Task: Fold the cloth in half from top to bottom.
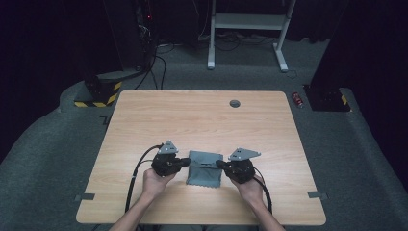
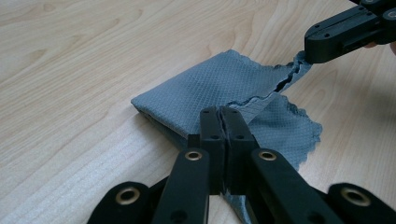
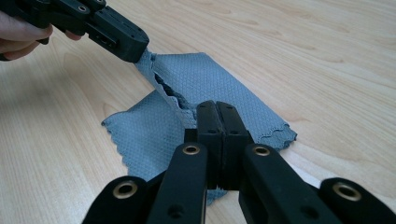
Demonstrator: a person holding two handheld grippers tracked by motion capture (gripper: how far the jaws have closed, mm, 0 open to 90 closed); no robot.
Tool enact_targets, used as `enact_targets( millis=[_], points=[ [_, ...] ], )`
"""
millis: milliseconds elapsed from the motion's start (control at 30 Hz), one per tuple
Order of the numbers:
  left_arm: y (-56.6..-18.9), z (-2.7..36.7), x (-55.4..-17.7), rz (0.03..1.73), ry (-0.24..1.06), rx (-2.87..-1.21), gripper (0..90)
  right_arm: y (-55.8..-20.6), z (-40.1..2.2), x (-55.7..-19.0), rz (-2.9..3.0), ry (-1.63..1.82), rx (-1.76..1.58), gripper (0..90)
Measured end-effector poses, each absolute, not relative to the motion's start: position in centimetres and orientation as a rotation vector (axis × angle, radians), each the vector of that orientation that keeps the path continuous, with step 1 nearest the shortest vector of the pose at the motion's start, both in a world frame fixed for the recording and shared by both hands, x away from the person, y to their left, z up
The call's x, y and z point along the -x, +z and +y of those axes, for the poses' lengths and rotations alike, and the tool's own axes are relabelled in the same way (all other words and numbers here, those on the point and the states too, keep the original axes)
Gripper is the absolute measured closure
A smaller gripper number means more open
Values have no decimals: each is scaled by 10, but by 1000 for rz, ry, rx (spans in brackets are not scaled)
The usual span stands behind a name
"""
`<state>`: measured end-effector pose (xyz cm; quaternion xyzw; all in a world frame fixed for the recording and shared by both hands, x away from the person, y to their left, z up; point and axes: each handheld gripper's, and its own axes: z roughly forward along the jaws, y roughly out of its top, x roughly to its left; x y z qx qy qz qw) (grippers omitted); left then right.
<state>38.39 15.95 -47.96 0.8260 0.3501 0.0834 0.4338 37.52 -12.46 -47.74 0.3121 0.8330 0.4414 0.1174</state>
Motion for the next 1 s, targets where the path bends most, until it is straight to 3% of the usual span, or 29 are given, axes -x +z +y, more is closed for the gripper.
enact_targets(
  millis=[1000],
  points=[
    [-496,151,-357,823,235,-2164,884,-495,-126,-345,2506,1257,-874,896]
  ],
)
